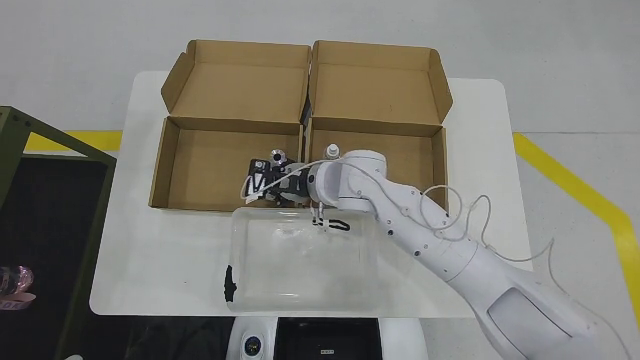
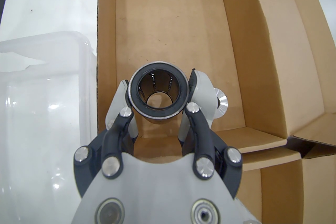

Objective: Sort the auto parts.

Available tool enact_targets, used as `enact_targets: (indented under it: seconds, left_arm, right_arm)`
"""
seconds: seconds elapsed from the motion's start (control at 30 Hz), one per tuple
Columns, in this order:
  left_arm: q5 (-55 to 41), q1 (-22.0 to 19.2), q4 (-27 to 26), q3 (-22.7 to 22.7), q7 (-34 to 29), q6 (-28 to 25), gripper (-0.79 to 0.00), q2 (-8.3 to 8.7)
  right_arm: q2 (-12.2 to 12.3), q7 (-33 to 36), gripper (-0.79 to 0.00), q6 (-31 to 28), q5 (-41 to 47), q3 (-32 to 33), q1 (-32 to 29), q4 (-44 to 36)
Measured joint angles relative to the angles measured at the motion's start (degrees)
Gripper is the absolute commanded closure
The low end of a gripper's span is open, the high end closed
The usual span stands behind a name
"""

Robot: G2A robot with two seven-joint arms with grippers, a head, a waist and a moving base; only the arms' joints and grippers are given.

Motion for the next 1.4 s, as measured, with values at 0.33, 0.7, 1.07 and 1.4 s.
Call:
enact_targets:
  seconds: [0.33, 0.7, 1.07, 1.4]
  left_arm:
    - [0.0, 0.0, 0.0, 0.0, 0.0, 0.0, -0.785, 0.0]
    - [0.0, 0.0, 0.0, 0.0, 0.0, 0.0, -0.785, 0.0]
    - [0.0, 0.0, 0.0, 0.0, 0.0, 0.0, -0.785, 0.0]
    - [0.0, 0.0, 0.0, 0.0, 0.0, 0.0, -0.785, 0.0]
  right_arm:
    - [-1.0, 0.4, -0.228, -1.0, -0.2, -0.4, 0.9, 2.6]
    - [-1.7, 1.0, -0.302, -2.0, -1.2, -0.3, 1.2, 3.6]
    - [-2.0, 1.2, -0.348, -2.3, -2.8, 0.2, 0.7, 3.7]
    - [-2.2, 1.5, -0.382, -2.8, -4.0, 0.9, 0.2, 2.8]
